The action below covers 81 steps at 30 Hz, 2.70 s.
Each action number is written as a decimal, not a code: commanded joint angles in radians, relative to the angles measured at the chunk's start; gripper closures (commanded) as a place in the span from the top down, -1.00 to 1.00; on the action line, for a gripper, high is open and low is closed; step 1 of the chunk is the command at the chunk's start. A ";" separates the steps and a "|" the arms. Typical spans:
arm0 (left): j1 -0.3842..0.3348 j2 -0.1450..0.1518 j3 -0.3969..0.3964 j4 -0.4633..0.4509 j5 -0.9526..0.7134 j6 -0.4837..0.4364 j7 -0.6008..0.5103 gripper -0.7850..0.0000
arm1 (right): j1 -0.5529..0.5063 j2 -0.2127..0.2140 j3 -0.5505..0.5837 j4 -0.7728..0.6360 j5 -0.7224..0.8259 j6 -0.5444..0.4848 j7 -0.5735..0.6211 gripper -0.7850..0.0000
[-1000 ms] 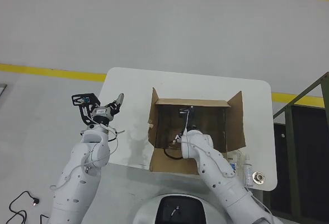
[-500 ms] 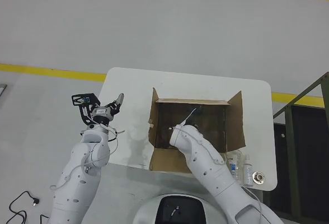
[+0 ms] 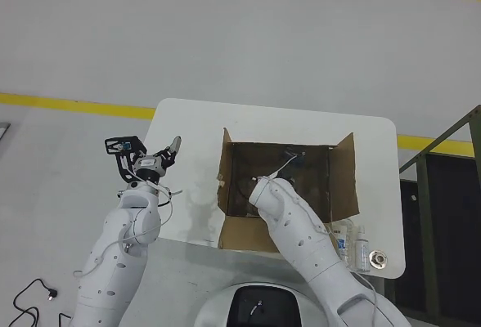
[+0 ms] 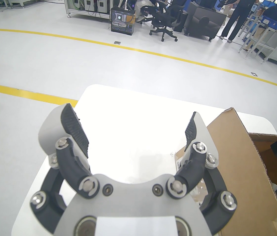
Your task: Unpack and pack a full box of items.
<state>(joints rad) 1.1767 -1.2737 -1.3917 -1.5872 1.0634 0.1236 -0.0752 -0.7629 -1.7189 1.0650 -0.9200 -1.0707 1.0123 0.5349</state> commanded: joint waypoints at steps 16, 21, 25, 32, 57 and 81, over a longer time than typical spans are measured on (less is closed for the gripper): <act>0.000 0.000 0.000 0.000 0.000 0.000 0.000 1.00 | 0.028 -0.042 -0.004 0.094 0.119 -0.033 -0.094 -0.62; 0.000 0.000 0.000 0.000 0.000 0.000 0.000 1.00 | 0.072 -0.062 -0.008 0.179 0.164 -0.045 -0.121 -0.08; 0.000 0.000 0.000 0.000 0.000 0.000 0.000 1.00 | 0.101 -0.076 -0.011 0.240 0.191 -0.060 -0.142 0.27; 0.000 0.000 0.000 0.000 0.000 0.000 0.000 1.00 | 0.137 -0.099 -0.001 0.329 0.256 -0.102 -0.199 0.25; 0.000 0.000 0.000 0.000 0.000 0.000 0.000 1.00 | 0.237 -0.150 0.035 0.564 0.373 -0.150 -0.340 -0.06; 0.000 0.000 0.000 0.000 0.000 0.000 0.000 1.00 | 0.273 -0.171 0.049 0.654 0.401 -0.164 -0.364 -0.08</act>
<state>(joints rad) 1.1767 -1.2737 -1.3917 -1.5872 1.0634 0.1236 -0.0752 -0.4910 -1.8891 1.1132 -0.2689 -0.6701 0.8483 0.1715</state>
